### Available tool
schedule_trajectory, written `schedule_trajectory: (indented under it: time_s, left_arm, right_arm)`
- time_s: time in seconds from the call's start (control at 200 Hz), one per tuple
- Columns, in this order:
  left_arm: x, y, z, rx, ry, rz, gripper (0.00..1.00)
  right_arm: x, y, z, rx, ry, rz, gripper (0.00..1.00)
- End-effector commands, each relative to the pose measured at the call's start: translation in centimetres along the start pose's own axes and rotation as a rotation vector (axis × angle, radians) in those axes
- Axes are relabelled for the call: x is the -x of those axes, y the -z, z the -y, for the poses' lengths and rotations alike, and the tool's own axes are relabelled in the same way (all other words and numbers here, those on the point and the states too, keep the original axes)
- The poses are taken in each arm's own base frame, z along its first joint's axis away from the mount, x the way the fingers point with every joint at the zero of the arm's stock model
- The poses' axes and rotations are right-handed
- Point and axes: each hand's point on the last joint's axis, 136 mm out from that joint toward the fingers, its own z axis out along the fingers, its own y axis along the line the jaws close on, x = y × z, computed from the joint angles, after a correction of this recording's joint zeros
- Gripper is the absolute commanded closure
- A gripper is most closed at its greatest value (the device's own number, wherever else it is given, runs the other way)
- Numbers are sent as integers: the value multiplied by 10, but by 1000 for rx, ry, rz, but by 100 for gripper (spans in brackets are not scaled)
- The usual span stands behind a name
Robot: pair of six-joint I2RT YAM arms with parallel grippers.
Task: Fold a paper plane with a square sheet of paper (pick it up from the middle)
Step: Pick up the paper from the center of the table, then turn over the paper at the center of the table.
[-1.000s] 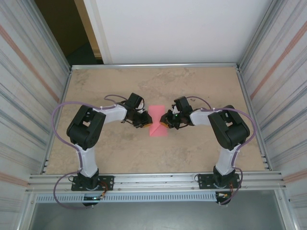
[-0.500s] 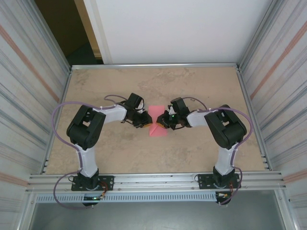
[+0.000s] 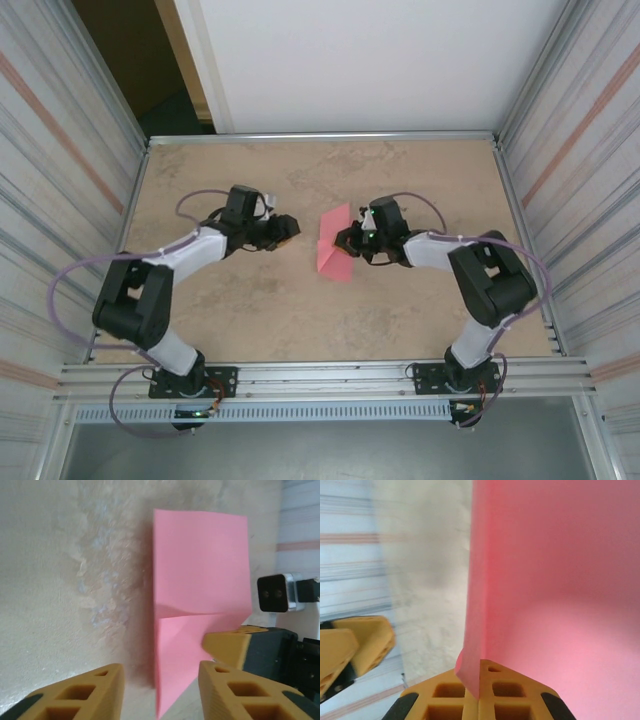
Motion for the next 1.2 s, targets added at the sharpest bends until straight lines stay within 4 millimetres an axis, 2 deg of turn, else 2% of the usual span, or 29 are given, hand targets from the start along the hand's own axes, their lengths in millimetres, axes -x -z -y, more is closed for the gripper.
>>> schedule_trajectory:
  time_s: [0.0, 0.035, 0.14, 0.286, 0.461, 0.661, 0.862, 1.193]
  left_arm:
    - [4, 20, 28, -148, -62, 58, 48]
    - [4, 26, 38, -191, -85, 74, 43]
    - [5, 43, 64, -323, -132, 127, 15]
    - [3, 54, 85, -395, -170, 126, 1]
    - [-5, 55, 115, -507, -214, 85, 1]
    - [-15, 47, 132, -557, -221, 23, 2]
    - [-15, 49, 147, -599, -229, -5, 16]
    - [-13, 51, 153, -613, -228, -8, 44]
  right_arm:
    - [19, 31, -39, 116, 114, 84, 99]
    - [22, 37, -48, 145, 130, 94, 99]
    - [28, 57, -74, 234, 169, 113, 99]
    - [28, 75, -106, 351, 196, 104, 99]
    - [23, 82, -129, 457, 188, 59, 98]
    - [19, 83, -140, 515, 158, 14, 98]
    - [15, 82, -143, 523, 159, -9, 97]
    - [15, 82, -141, 519, 146, -23, 94]
